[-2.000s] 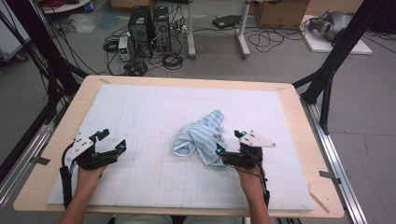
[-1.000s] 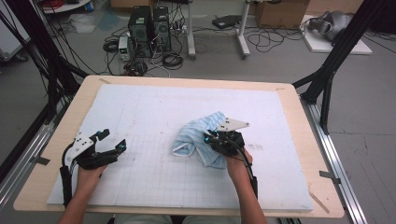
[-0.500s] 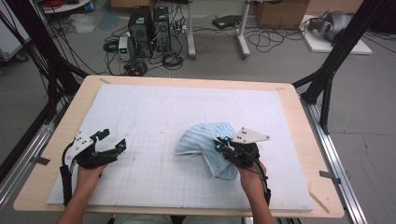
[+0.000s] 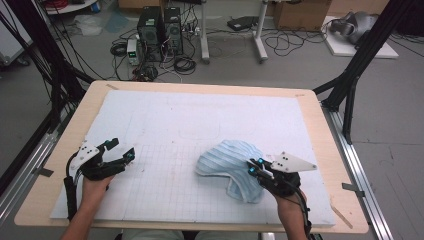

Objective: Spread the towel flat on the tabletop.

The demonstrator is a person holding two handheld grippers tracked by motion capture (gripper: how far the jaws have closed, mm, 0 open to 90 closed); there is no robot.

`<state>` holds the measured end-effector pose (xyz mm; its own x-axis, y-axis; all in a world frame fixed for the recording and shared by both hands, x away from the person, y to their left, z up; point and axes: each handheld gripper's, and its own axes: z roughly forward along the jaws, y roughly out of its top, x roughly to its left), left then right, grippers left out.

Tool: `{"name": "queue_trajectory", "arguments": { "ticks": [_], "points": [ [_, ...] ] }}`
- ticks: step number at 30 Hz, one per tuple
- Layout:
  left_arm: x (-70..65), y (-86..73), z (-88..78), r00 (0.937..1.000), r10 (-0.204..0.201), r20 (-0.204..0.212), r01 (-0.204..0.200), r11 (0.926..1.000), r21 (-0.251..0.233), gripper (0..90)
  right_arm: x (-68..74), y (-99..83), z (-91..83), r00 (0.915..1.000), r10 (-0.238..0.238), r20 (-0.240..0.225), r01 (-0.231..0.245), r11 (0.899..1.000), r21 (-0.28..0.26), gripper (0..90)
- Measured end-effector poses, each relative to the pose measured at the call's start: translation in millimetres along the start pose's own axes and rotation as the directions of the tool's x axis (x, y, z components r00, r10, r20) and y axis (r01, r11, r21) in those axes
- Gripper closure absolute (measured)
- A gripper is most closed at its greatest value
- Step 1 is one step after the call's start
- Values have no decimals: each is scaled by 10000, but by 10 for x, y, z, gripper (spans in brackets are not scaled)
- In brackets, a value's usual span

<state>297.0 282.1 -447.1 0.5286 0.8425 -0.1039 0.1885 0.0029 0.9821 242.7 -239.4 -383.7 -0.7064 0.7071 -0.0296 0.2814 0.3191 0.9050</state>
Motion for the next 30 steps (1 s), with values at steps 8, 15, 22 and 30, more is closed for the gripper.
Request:
{"name": "queue_trajectory", "arguments": {
  "ticks": [8,15,22,30],
  "points": [
    [-162,236,132,9950,-81,992,90,9999,-85,223,-123,-231,-268,9954,132,952,-178,9987,476,817],
    [-440,365,398,9802,180,1971,-247,9992,314,215,-158,-454,-374,9890,308,1449,-458,9938,1012,818],
    [-762,407,700,9581,222,2856,-422,9970,643,212,-184,-477,-464,9863,503,1574,-550,9982,258,554],
    [-1172,335,1033,9159,175,4011,-744,9892,1265,228,-266,-384,-531,9694,998,2243,-870,9940,-661,360]
  ]
}}
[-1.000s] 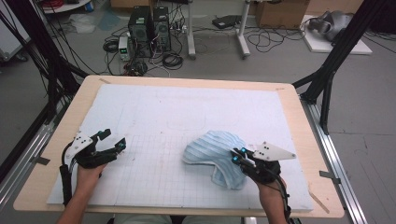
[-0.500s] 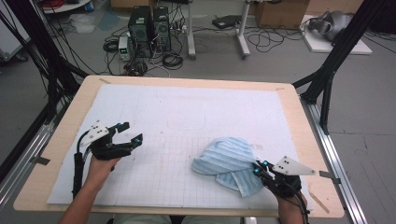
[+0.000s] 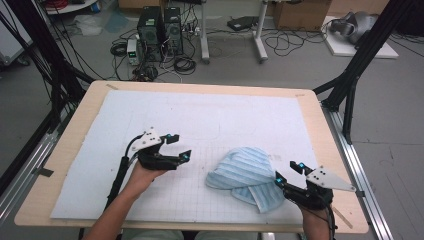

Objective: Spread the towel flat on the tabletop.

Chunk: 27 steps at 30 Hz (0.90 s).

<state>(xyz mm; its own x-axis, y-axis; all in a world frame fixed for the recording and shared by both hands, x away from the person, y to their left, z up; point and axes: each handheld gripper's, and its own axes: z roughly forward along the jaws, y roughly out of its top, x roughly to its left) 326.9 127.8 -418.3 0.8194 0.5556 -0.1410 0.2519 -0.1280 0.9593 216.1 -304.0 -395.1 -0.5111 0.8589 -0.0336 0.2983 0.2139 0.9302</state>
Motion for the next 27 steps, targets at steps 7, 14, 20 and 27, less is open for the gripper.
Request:
{"name": "queue_trajectory", "arguments": {
  "ticks": [7,14,20,27],
  "points": [
    [-218,-14,301,9975,-46,705,12,9988,490,186,-74,4,35,9994,193,290,-197,9997,120,288],
    [-393,-81,525,9877,-246,1541,45,9916,1295,202,-121,-28,75,9983,385,447,-396,9989,243,249],
    [-452,-135,633,9789,-360,2011,-86,9763,2164,360,-125,-22,89,9985,340,418,-353,9989,304,249],
    [-454,-162,666,9792,-108,2027,-529,9504,3064,698,-108,-29,129,9989,325,349,-337,9988,349,252]
  ]
}}
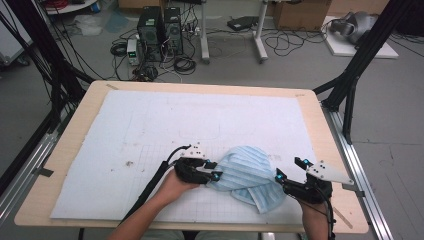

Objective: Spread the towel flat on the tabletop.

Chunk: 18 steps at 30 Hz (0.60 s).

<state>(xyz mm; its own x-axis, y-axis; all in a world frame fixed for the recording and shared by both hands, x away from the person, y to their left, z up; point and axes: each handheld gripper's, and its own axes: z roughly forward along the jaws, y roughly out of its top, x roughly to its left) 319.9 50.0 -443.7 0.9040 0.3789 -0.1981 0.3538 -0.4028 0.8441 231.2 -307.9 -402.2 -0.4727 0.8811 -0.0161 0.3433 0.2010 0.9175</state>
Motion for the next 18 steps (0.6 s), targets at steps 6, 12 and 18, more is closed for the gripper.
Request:
{"name": "queue_trajectory", "arguments": {
  "ticks": [6,12,18],
  "points": [
    [117,53,-183,9962,-630,-606,586,9957,-718,826,16,3,22,10000,-45,-69,46,10000,56,254],
    [297,66,-491,9887,-986,-1130,804,9846,-1552,839,30,7,46,9999,-112,-64,113,9999,97,256],
    [464,50,-774,9779,-1438,-1516,1112,9724,-2052,839,68,13,128,9997,-101,-227,106,9998,189,258]
  ]
}}
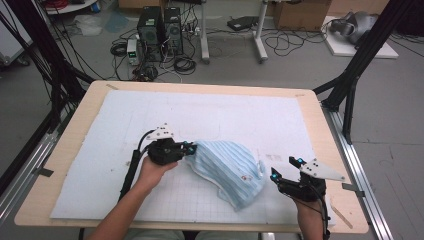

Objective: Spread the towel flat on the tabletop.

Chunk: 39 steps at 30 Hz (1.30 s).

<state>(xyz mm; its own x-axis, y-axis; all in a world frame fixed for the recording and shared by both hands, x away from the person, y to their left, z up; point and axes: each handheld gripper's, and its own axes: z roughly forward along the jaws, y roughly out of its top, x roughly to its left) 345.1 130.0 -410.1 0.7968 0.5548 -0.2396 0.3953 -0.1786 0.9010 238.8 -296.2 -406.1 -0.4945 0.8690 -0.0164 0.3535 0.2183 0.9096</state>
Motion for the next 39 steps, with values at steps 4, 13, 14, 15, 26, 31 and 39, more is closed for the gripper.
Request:
{"name": "queue_trajectory", "arguments": {
  "ticks": [4,13,14,15,26,31,39],
  "points": [
    [113,13,-145,9994,-72,-330,65,9997,-233,838,29,16,72,9999,-14,-157,15,10000,46,260],
    [323,19,-385,9952,-345,-918,288,9976,-624,837,128,123,394,9960,-287,-843,324,9986,429,349],
    [338,19,-400,9946,-345,-980,285,9976,-629,837,149,136,454,9946,-363,-976,418,9976,550,355],
    [353,19,-414,9940,-342,-1036,277,9976,-634,837,178,149,515,9938,-360,-1049,436,9965,710,357],
    [505,60,-522,9871,-313,-1567,190,9967,-791,837,568,245,1072,9671,-1322,-2174,1709,9705,1699,406],
    [576,66,-551,9843,-554,-1677,385,9940,-1025,837,704,235,1310,9564,-1438,-2543,2090,9449,2520,475],
    [553,71,-536,9863,-633,-1521,457,9921,-1164,837,711,239,1429,9405,-893,-3278,1891,9392,2866,846]
  ]
}}
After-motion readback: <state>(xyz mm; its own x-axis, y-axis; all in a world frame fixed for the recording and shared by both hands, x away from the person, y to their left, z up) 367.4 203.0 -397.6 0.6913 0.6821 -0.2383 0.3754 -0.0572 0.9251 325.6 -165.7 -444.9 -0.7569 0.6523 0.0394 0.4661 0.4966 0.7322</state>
